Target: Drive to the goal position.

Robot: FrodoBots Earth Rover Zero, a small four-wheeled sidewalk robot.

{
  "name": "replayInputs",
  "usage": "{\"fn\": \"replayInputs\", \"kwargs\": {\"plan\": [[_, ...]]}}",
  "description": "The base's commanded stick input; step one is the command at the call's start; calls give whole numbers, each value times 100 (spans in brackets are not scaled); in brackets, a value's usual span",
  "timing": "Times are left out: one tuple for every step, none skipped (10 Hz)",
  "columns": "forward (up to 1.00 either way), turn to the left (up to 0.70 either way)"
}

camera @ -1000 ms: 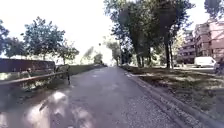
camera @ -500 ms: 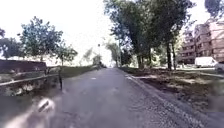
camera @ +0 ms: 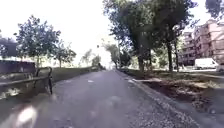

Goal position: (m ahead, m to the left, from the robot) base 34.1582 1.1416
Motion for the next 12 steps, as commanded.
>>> {"fn": "replayInputs", "kwargs": {"plan": [[85, 0], [85, 0], [85, 0], [85, 0], [85, 0], [85, 0], [85, 0], [85, 0], [85, 0], [85, 0], [85, 0], [85, 0]]}}
